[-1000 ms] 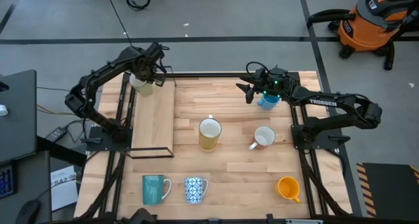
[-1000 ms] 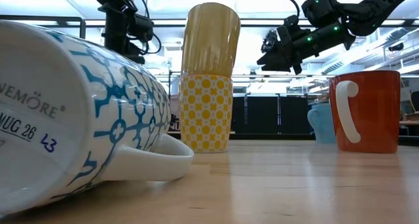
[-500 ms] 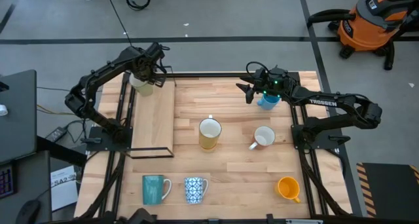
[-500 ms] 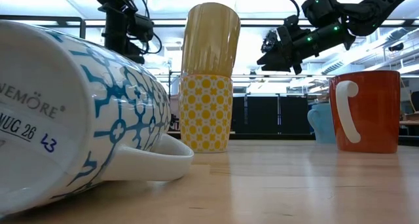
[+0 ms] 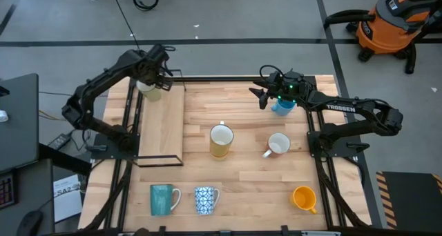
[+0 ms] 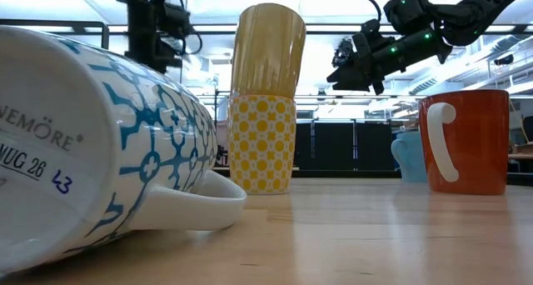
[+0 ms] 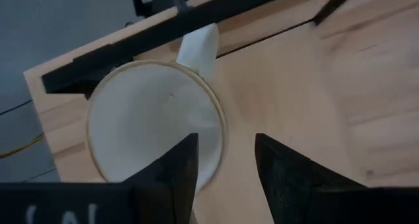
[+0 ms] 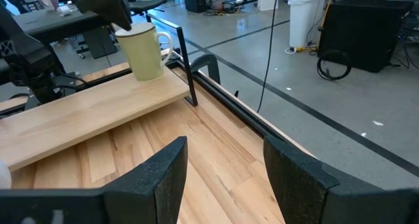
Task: Place coffee mugs
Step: Put the yellow mug on the shelf
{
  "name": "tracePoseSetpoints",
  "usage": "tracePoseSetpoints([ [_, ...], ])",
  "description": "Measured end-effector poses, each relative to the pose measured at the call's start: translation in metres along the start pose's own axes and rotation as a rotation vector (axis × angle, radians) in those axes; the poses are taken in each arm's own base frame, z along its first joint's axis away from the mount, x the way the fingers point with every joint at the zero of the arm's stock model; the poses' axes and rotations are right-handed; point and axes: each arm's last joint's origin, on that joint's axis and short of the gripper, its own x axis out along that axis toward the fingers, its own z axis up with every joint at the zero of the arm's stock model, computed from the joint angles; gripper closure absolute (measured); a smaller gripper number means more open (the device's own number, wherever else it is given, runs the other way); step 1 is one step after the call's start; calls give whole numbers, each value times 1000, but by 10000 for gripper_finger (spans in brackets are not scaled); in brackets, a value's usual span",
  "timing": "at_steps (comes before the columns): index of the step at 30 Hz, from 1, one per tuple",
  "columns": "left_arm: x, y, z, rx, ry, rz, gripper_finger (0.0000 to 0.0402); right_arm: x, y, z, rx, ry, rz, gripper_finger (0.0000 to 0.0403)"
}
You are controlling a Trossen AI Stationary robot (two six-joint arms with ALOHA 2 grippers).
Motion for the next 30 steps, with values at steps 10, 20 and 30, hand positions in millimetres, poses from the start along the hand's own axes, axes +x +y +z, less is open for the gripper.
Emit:
tracePoseSetpoints([
  [10, -50, -14, -26, 18, -129, -299, 244, 0, 0, 0, 0, 0, 0, 196],
  [20, -91, -70, -43, 128, -373, -616, 244, 0, 0, 0, 0, 0, 0, 196],
  [30, -140, -122, -63, 211, -573, -818, 244, 0, 0, 0, 0, 1, 0, 196],
])
